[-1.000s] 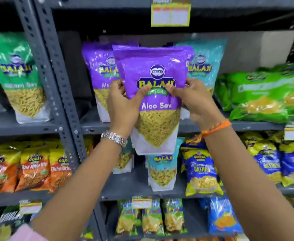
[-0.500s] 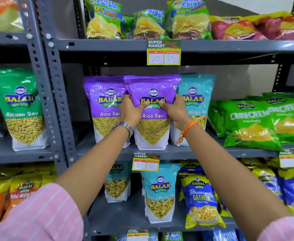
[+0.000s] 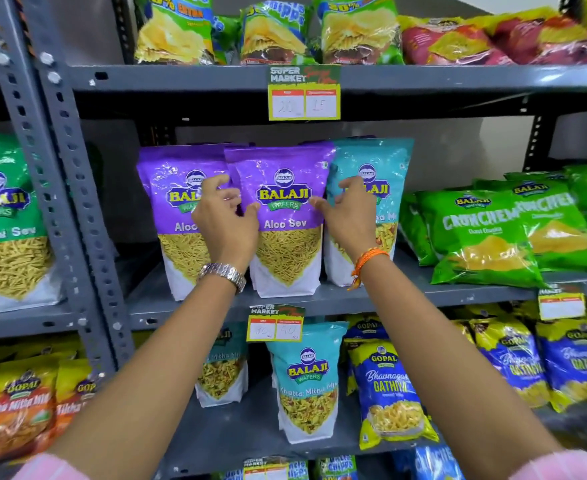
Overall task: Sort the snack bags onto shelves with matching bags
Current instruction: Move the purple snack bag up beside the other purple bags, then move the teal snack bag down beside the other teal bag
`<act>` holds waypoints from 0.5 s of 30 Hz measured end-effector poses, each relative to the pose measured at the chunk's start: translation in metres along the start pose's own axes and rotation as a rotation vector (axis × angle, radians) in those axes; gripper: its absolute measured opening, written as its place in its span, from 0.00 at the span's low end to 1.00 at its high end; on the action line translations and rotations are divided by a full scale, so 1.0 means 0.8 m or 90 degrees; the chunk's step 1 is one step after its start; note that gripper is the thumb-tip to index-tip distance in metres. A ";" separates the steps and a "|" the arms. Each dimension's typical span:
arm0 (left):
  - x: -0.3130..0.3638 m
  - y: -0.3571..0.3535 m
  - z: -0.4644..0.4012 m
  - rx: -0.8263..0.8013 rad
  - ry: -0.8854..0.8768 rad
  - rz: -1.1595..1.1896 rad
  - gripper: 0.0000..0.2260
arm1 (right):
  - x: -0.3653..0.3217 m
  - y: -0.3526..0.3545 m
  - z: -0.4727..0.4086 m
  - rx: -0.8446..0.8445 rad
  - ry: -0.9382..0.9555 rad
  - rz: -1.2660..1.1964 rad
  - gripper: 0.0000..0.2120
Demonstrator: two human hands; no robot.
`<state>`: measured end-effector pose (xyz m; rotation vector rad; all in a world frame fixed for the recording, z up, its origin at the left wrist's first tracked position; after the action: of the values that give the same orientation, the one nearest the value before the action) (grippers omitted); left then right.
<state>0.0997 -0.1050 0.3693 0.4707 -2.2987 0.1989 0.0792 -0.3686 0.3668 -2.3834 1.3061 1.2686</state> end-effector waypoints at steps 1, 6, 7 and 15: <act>0.006 0.000 0.009 -0.003 -0.011 0.020 0.24 | 0.008 0.015 -0.002 0.024 -0.007 -0.019 0.27; 0.008 -0.061 0.072 -0.146 0.010 0.100 0.18 | 0.073 0.106 -0.014 0.185 -0.051 -0.173 0.17; 0.003 -0.084 0.084 -0.195 0.030 0.116 0.18 | 0.085 0.117 -0.018 0.200 -0.054 -0.196 0.17; -0.042 -0.213 0.165 -0.456 0.095 -0.072 0.30 | 0.139 0.074 -0.078 -0.072 -0.100 -0.327 0.23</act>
<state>0.1005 -0.2897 0.2529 0.1988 -2.0139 -0.6072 0.1027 -0.5043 0.3404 -2.4057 0.5350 1.3497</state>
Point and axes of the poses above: each hand's wrist, its own z-axis away from the middle knuckle, its own y-axis out of the back of the hand, x = y × z, the point moved 10 cm from there along -z, towards the middle knuckle, and after that the axes turned 2 degrees about -x, right-handed, at the moved point
